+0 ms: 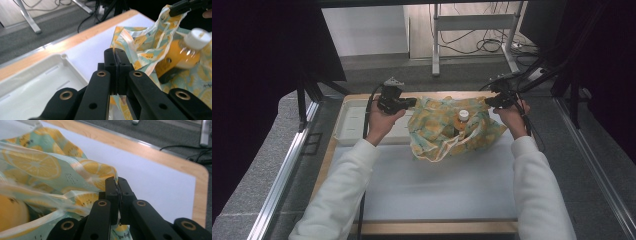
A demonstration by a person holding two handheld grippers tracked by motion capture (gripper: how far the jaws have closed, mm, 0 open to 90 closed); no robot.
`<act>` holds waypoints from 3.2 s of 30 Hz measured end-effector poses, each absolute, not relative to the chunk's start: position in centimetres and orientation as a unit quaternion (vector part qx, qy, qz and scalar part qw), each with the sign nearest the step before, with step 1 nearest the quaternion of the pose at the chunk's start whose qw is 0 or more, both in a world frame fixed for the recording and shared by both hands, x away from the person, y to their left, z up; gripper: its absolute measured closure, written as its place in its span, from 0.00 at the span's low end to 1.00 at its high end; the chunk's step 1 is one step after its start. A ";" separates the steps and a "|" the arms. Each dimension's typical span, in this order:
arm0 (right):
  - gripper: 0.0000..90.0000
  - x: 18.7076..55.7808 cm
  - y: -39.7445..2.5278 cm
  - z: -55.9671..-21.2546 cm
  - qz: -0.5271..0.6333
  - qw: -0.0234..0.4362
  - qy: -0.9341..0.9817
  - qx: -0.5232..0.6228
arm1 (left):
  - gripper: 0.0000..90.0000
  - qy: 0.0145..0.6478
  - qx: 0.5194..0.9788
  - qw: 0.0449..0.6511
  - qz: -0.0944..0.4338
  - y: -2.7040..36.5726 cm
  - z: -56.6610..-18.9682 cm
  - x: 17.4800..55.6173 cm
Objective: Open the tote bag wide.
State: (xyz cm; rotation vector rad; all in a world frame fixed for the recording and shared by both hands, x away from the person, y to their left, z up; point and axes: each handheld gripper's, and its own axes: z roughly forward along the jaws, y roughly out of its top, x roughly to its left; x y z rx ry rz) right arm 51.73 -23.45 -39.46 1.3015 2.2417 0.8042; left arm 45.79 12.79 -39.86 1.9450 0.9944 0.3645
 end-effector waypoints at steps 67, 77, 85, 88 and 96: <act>0.48 46.2 -28.1 -43.9 0.312 0.198 0.802 0.470 | 0.56 0.381 0.786 0.465 0.144 10.7 -44.6 41.8; 0.91 43.1 -27.4 -40.6 0.368 0.174 0.808 0.426 | 1.00 0.326 0.808 0.481 0.094 9.9 -43.1 39.8; 0.99 42.7 -23.9 -43.3 0.337 0.135 0.841 0.400 | 1.00 0.322 0.842 0.426 0.072 4.7 -46.2 41.4; 0.99 43.0 -22.6 -45.9 0.305 0.126 0.857 0.394 | 0.98 0.331 0.847 0.408 0.081 3.7 -47.4 43.1; 0.99 42.2 -22.9 -49.7 0.258 0.099 0.877 0.394 | 0.99 0.374 0.833 0.401 0.074 3.1 -49.8 47.4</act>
